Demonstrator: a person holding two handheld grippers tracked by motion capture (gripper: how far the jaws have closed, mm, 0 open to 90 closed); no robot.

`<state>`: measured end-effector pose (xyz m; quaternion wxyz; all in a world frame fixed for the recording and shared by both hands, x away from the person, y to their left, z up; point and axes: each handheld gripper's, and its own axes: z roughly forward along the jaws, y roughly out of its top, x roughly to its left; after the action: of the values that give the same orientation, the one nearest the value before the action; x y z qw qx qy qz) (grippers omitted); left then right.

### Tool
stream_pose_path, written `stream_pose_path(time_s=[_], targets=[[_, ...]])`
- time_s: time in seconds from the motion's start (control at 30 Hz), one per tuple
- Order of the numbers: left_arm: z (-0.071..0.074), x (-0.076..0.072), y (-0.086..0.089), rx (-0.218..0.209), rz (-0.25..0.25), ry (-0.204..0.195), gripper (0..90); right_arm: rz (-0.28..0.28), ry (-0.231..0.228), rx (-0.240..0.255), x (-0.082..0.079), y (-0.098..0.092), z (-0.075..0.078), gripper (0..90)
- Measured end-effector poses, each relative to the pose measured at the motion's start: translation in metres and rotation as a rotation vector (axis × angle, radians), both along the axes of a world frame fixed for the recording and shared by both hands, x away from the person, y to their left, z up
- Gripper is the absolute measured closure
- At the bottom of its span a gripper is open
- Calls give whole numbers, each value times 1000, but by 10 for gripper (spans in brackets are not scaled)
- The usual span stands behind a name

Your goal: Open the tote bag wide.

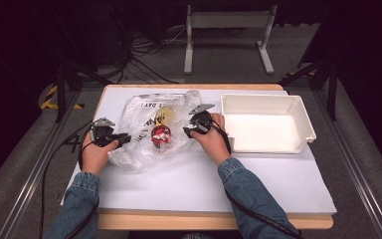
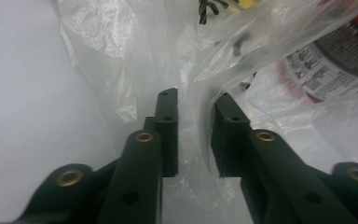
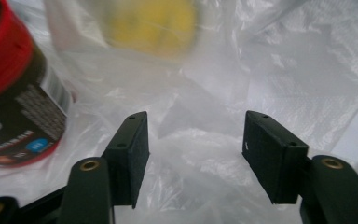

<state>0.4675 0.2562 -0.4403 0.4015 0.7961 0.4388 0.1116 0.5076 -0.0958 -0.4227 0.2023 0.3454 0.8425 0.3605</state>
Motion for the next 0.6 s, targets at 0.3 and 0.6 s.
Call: stream_pose_path(time_s=[0.3, 0.6], targets=[[16, -5, -1, -36, -2, -89, 463, 55, -43, 68, -19, 2, 20, 321], [37, -14, 2, -70, -6, -150, 421, 152, -23, 51, -47, 16, 19, 198]])
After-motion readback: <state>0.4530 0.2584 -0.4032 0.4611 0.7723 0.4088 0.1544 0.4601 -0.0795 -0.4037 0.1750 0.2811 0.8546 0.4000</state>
